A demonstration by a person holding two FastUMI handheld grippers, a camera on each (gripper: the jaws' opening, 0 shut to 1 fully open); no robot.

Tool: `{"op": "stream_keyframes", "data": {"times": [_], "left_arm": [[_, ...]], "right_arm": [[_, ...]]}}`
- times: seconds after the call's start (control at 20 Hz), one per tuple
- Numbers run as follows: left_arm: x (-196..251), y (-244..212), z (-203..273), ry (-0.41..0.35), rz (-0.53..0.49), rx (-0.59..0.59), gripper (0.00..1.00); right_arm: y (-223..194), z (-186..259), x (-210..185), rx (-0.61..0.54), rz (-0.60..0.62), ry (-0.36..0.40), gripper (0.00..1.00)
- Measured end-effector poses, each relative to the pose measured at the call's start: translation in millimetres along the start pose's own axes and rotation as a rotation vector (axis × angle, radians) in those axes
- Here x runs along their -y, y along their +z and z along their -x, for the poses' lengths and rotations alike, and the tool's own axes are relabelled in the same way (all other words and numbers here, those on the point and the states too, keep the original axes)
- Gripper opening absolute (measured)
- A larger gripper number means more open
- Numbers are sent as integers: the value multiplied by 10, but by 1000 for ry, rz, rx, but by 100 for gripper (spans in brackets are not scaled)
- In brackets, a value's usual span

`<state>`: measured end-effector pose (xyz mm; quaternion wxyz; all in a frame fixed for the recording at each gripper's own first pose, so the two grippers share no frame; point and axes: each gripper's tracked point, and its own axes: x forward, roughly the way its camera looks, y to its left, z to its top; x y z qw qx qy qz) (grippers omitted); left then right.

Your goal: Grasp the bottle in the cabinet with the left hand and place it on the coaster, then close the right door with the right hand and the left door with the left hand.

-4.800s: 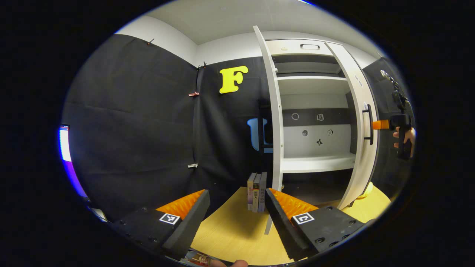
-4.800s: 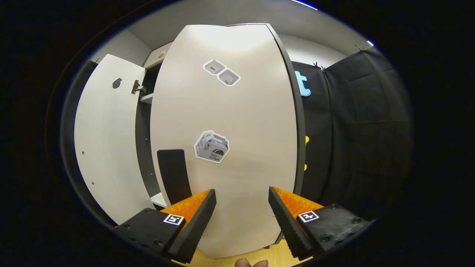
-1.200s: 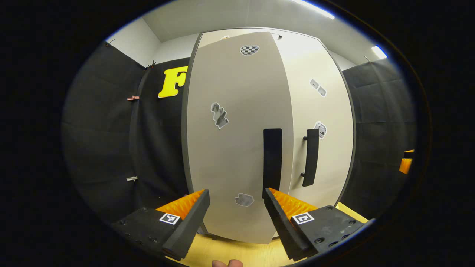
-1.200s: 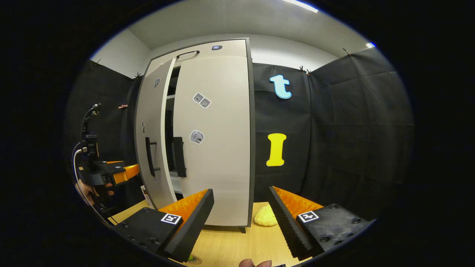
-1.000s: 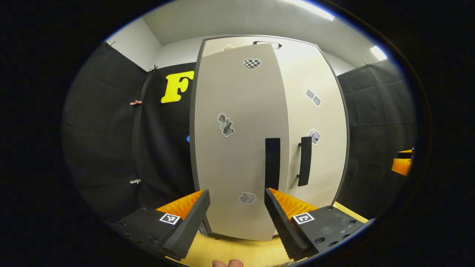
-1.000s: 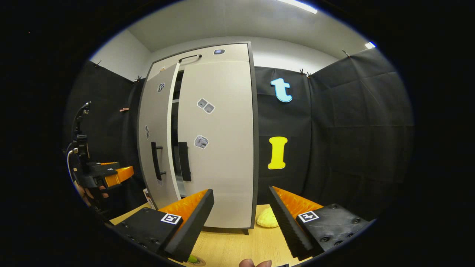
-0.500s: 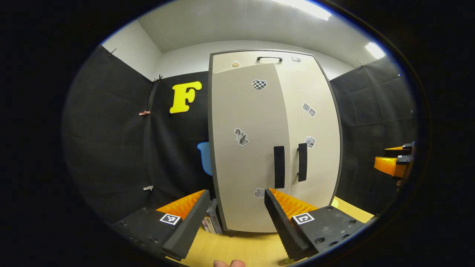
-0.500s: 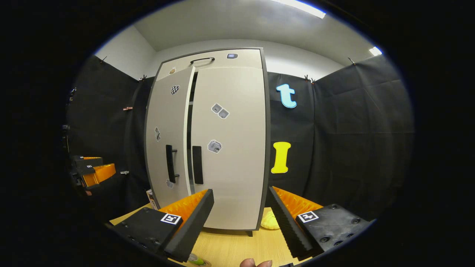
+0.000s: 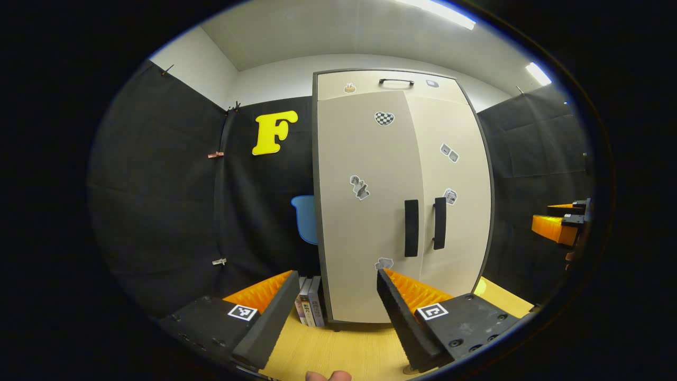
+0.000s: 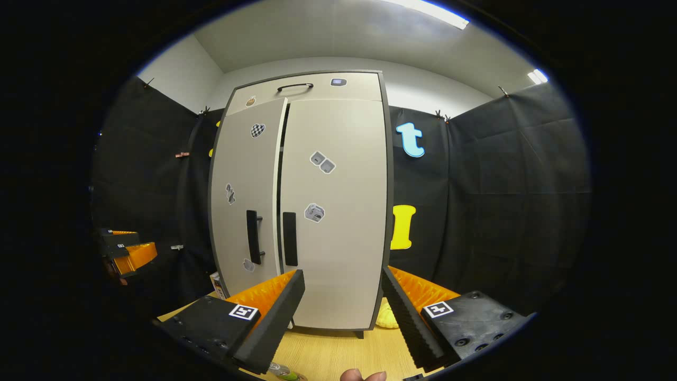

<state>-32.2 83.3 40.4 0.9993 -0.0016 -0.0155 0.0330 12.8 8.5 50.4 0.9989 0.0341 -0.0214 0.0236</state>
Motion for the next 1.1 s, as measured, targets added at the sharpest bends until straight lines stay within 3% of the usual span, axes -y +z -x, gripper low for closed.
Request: {"op": "stream_keyframes", "data": {"times": [1.1], "left_arm": [[106,-100,-58,-65,11,-24,94]], "right_arm": [[11,-51,-108,6,40,7,97]]}}
